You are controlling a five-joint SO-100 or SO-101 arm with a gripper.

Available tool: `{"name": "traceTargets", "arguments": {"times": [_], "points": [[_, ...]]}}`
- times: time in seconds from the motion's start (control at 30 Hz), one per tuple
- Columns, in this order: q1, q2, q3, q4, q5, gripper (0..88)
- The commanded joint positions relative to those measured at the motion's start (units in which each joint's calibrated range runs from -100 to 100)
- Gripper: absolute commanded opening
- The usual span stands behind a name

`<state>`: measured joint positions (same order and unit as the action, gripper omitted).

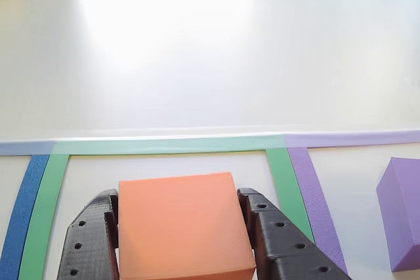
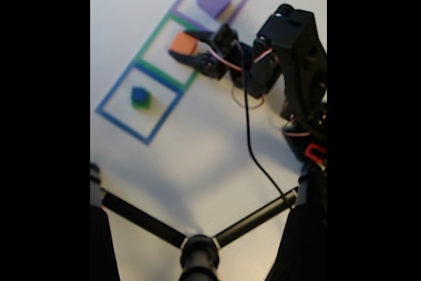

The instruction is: Tower of hanoi

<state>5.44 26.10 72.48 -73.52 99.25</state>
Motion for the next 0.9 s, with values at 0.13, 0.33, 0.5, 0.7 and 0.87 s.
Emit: {"name": "traceTargets", "arguments": {"times": [0.13, 0.33, 0.5, 0.7, 0.87], "points": [[-0.37, 2.18, -3.47, -3.0, 0.75, 10.4], [-0.07, 3.38, -4.38, -3.25, 0.75, 16.3], [0.16, 3.86, -4.56, -3.25, 0.75, 18.9], [0.24, 4.1, -4.65, -3.25, 0.75, 23.7], [0.24, 3.14, -4.65, -2.6, 0.75, 27.0]]}}
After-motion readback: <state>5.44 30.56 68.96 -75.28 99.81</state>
